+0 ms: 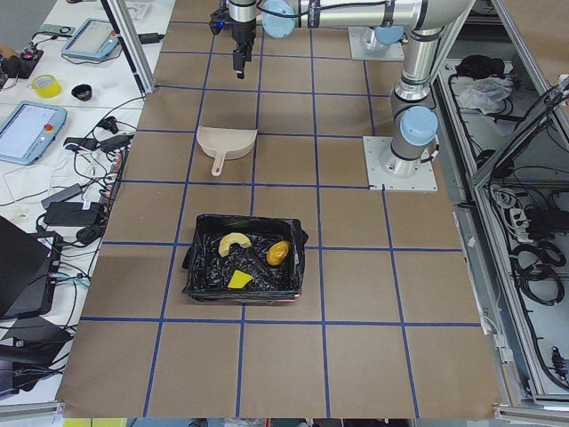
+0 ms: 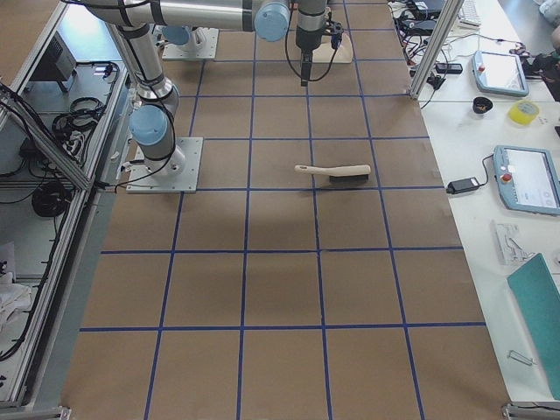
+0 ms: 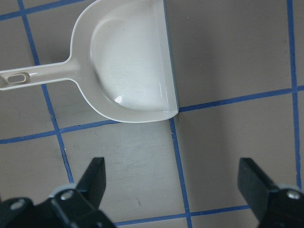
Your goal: Sweep and dump trash into bin
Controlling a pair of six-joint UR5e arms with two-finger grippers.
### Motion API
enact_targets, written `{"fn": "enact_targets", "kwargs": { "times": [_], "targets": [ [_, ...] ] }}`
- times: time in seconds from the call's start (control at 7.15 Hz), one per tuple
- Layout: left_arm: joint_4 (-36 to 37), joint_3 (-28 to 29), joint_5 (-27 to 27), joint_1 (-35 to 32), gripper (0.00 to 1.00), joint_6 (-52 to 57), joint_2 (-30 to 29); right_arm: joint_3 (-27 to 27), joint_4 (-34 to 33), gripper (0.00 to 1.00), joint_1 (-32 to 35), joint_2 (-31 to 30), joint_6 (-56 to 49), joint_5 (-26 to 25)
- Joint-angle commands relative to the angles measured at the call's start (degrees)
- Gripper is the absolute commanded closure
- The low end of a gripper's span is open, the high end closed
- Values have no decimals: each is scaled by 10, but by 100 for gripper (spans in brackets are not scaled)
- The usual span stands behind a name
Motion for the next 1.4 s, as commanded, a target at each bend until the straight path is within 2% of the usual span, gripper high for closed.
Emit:
{"fn": "enact_targets", "kwargs": {
  "times": [0.0,1.26],
  "targets": [
    [7,0,-1,3,0,-2,-4,-1,-1,0,0,0,0,1],
    [24,0,0,0,0,-36,0,-1,-2,0,15,-2,10,1]
  ]
}}
